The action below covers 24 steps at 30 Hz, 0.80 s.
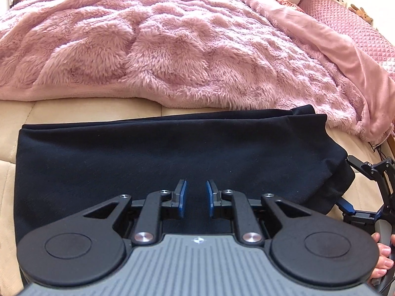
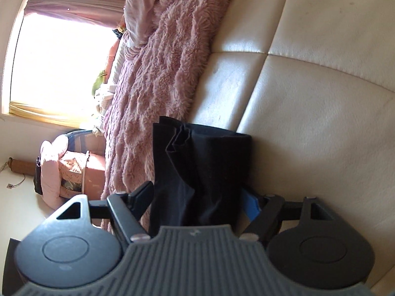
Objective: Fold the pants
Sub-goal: 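Grasp the trouser end with the right gripper and lift it up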
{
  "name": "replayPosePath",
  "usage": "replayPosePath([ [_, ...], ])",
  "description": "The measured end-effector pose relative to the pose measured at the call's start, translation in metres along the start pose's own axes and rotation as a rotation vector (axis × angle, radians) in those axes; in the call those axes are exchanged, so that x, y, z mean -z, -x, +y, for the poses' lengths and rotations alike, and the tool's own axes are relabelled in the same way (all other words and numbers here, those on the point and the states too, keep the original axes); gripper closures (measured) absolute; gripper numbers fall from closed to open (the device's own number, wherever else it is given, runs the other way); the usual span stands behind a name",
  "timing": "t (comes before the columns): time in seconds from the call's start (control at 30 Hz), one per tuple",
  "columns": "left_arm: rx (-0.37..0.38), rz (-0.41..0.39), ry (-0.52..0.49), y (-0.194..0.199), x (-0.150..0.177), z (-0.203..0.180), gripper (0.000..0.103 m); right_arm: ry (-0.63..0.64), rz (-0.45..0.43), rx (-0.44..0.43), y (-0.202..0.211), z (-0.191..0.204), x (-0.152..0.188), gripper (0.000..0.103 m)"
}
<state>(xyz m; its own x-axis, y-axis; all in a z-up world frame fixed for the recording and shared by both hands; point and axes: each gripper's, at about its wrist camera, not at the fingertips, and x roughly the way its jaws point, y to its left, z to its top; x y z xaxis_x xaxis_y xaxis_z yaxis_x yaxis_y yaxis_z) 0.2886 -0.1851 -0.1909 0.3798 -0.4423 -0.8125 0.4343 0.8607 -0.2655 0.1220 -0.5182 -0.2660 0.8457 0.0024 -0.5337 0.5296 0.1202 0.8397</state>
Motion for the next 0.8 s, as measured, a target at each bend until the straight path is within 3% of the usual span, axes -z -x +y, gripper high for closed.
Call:
replayPosePath([
  [0.3,-0.035,0.017,-0.015,-0.013,0.0,0.004,0.085,0.106,-0.073,0.086,-0.014,0.019,0.005,0.035],
  [0.47,-0.031,0.019,-0.014,-0.014,0.001,0.005,0.084,0.119,-0.148,0.193,-0.019,0.024,0.013,0.065],
  [0.53,-0.032,0.019,-0.014,-0.014,0.001,0.005,0.085,0.121,-0.163,0.193,-0.018,0.022,0.014,0.074],
  [0.6,-0.035,0.017,-0.013,-0.015,0.001,0.005,0.085,0.113,-0.167,0.179,-0.017,0.019,0.013,0.094],
  [0.8,-0.028,-0.009,-0.035,-0.012,-0.004,-0.002,0.084,0.176,-0.178,0.15,-0.012,0.028,0.014,0.095],
])
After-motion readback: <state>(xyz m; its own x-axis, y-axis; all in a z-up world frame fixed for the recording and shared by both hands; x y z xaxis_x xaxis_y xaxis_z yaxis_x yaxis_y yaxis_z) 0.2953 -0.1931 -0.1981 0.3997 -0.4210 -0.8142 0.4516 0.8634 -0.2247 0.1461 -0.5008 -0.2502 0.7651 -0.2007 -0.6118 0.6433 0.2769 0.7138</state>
